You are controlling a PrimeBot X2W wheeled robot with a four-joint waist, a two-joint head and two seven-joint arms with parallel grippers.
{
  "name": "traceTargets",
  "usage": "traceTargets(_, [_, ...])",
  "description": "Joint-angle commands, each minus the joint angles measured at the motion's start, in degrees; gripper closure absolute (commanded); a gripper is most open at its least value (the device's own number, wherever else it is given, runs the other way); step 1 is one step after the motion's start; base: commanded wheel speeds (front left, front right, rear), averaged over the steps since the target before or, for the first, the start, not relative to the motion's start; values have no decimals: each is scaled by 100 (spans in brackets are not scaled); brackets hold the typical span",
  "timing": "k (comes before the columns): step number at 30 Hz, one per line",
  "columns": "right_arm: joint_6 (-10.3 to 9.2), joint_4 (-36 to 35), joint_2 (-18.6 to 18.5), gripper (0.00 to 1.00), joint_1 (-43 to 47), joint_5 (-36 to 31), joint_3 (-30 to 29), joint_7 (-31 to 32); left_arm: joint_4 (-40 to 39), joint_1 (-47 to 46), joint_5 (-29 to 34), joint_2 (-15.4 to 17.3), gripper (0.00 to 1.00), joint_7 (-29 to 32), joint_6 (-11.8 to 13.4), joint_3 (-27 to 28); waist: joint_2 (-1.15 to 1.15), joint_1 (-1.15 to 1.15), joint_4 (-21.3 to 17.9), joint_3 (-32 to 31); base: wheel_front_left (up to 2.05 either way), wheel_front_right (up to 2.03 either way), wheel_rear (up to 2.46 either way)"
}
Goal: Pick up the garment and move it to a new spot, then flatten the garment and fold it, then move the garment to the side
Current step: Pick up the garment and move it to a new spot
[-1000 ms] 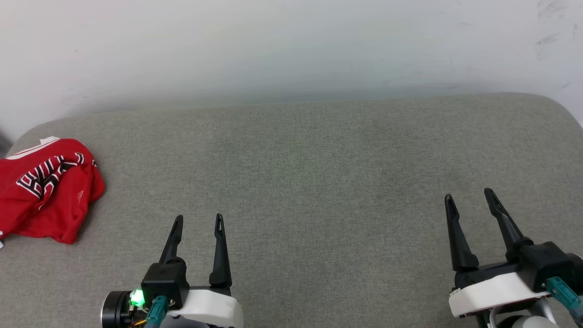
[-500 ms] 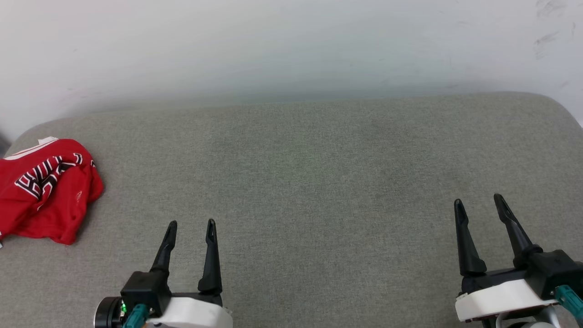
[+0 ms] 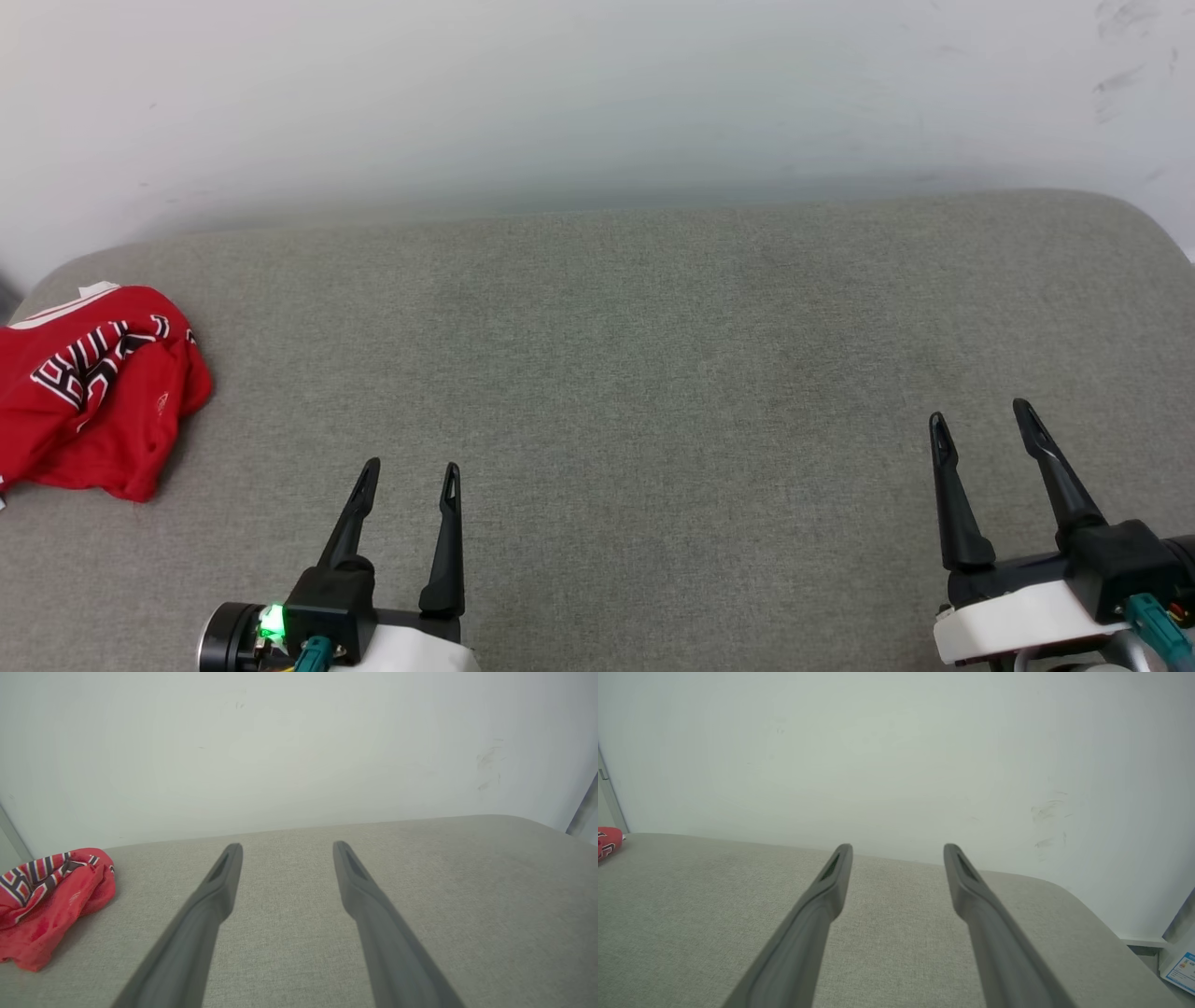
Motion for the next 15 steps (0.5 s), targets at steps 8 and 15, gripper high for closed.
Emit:
traceTargets(8, [-2, -9, -5, 0, 103, -158, 46, -64, 17, 77, 236, -83, 0, -69, -212, 144, 0, 0, 114, -13, 0, 0, 0])
traceTargets(15, [-2, -16, -4, 0, 166, -83, 120, -63, 33, 80, 266, -108, 0, -69, -269, 329, 0, 0, 446, -12, 0, 0, 0])
